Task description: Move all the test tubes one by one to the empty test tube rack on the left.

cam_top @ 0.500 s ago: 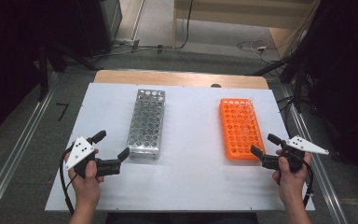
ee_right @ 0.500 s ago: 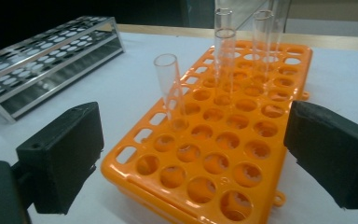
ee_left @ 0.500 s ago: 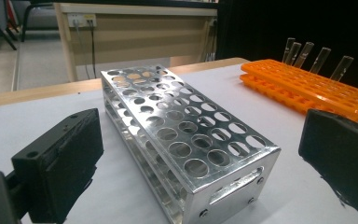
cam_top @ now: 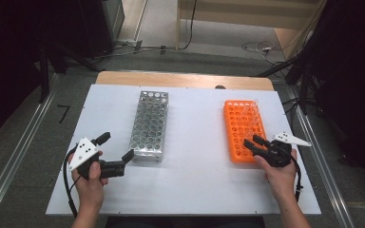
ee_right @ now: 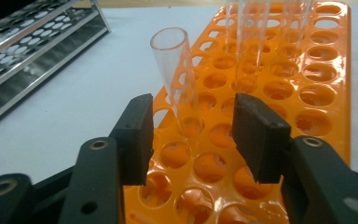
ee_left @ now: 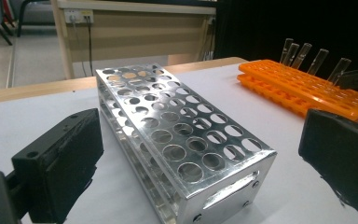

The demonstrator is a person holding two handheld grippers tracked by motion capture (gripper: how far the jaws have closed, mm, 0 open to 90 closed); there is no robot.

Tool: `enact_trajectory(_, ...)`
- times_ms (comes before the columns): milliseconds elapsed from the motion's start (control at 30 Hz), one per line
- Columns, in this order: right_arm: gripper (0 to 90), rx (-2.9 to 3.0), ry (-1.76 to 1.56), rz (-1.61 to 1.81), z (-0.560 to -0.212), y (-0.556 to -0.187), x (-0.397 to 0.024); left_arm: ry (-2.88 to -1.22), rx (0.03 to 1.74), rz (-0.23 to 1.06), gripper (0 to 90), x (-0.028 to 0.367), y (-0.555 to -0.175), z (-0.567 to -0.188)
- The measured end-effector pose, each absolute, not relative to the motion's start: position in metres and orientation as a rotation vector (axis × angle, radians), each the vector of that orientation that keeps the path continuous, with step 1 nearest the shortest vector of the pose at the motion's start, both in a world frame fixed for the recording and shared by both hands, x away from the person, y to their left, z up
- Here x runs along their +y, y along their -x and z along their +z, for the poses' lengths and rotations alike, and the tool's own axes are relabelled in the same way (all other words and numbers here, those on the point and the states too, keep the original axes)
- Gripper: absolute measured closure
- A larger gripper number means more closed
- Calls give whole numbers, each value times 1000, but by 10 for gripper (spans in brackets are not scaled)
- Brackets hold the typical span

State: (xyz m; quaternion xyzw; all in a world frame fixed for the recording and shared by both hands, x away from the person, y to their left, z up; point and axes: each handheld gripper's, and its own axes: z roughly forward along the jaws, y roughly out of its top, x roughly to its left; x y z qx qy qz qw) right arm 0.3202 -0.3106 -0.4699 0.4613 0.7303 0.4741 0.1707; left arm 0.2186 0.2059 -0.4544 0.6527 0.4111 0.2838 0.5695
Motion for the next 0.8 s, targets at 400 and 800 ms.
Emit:
enact_trajectory(400, 701, 2067, -1298, 1296, -472, -332, -296, -1557, 931, 665, 0, 193, -224, -448)
enact_trajectory(800, 738, 2017, -1271, 1346, -457, -328, -302, -1558, 895, 655, 0, 167, -235, -437)
